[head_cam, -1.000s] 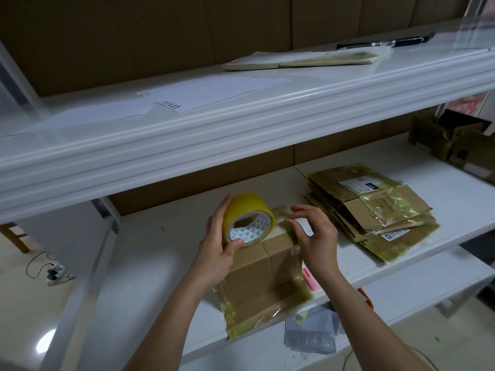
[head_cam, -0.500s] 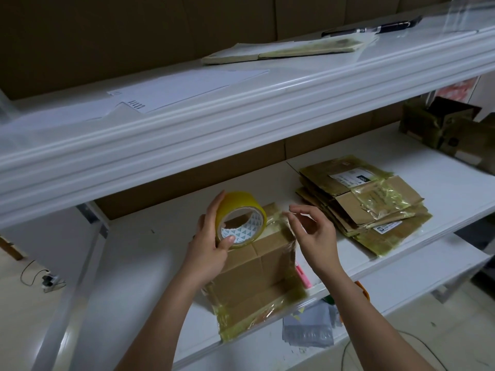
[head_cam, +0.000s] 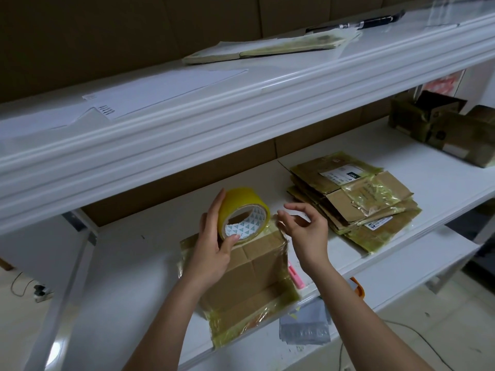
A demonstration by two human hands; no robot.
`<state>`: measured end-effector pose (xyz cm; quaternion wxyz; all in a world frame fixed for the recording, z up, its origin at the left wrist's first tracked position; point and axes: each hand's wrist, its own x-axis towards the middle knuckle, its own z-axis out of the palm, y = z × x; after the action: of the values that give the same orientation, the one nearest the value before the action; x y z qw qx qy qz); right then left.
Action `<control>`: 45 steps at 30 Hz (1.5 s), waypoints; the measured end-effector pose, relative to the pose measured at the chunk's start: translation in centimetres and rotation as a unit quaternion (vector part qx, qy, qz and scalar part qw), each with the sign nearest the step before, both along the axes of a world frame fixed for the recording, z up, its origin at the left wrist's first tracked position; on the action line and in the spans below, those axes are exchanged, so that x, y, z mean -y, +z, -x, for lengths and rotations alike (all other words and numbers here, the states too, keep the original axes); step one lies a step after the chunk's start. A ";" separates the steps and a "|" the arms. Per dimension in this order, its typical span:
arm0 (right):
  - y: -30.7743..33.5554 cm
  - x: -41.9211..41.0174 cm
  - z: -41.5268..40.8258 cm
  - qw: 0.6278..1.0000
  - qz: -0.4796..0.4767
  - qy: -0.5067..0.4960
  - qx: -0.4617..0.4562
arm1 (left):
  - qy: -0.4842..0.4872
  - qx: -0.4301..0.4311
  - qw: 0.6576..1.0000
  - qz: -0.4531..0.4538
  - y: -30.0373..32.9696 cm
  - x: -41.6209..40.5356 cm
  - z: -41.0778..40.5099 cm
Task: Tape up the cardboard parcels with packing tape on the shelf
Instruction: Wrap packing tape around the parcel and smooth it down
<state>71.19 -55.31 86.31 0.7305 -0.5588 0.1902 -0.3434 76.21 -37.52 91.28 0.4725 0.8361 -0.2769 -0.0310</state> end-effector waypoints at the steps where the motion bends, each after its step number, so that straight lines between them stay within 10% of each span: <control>1: 0.0 0.0 0.0 1.000 -0.003 -0.012 0.002 | 0.001 0.001 1.000 -0.001 -0.1 0.0 0.0; 11: -1.0 0.1 0.2 0.961 0.248 -0.118 -0.028 | 0.002 -0.001 1.000 -0.024 -0.3 -0.1 0.1; 22: -1.1 0.1 0.2 0.911 0.317 -0.231 -0.126 | -0.008 -0.009 1.000 -0.014 -0.5 -0.2 0.0; 32: 0.4 1.7 0.3 0.969 -0.017 0.102 -0.225 | 0.002 -0.002 1.000 -0.025 -0.6 -0.3 -0.2; 45: 0.3 0.6 -0.5 0.988 -0.010 0.046 -0.148 | -0.008 -0.014 1.000 -0.004 -0.6 -0.5 -0.3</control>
<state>71.68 -55.91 86.58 0.7149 -0.6043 0.2733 -0.2213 76.50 -37.07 90.72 0.4730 0.8352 -0.2765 -0.0474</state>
